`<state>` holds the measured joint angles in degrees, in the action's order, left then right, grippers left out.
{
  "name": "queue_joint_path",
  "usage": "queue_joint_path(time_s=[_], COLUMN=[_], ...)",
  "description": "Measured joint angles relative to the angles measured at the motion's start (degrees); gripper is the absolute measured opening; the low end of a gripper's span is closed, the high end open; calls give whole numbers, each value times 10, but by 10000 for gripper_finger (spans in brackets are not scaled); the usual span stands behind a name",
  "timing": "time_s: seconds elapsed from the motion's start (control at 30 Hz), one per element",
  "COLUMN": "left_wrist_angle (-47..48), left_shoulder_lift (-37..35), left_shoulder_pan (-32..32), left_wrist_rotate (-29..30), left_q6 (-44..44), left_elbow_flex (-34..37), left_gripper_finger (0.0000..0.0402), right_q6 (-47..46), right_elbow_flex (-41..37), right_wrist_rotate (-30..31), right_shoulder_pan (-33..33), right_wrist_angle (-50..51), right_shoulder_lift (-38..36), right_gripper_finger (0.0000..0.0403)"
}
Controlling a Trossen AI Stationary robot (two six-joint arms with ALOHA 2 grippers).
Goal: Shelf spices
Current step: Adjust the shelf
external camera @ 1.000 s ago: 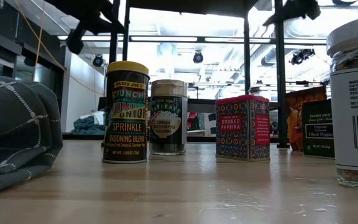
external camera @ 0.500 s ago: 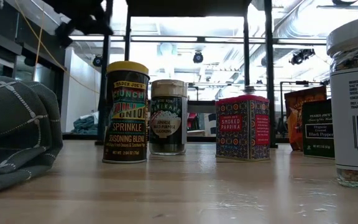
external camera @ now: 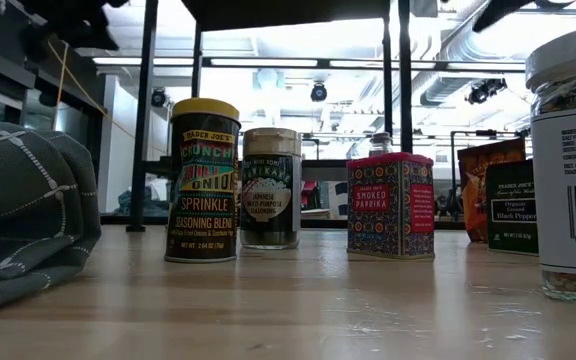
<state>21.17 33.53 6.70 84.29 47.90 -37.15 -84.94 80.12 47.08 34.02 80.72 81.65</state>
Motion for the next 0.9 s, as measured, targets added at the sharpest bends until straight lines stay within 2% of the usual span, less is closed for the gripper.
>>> queue_joint_path(time_s=[0.13, 0.2, 0.27, 0.33, 0.5, 0.57, 0.63, 0.9], left_wrist_angle=[-11, -16, -13, -14, -14, -14, -13, -14], left_shoulder_lift=[-35, -39, -37, -31, -11, -2, 7, 23], left_shoulder_pan=[0, 0, 0, 0, 1, 1, 3, 7], left_wrist_rotate=[-22, -69, -127, -196, -462, -536, -558, -530], left_q6=[-31, -42, -45, -46, -61, -64, -56, -51], left_elbow_flex=[0, 0, 0, 0, 0, 0, 0, 0], left_gripper_finger=[0, 0, 0, 0, 0, 0, 0, 0], right_q6=[-120, -187, -210, -242, -276, -273, -268, -189], right_elbow_flex=[0, -2, -13, -17, -22, -18, -16, -15], right_wrist_rotate=[-11, -31, -21, 9, 67, 84, 87, 165], right_shoulder_pan=[3, -2, -17, -46, -139, -166, -183, -199], right_wrist_angle=[76, 96, 92, 94, 94, 93, 93, 92], right_shoulder_lift=[25, 27, 19, 16, 11, 11, 5, -46], right_gripper_finger=[342, 342, 342, 342, 342, 342, 342, 342])
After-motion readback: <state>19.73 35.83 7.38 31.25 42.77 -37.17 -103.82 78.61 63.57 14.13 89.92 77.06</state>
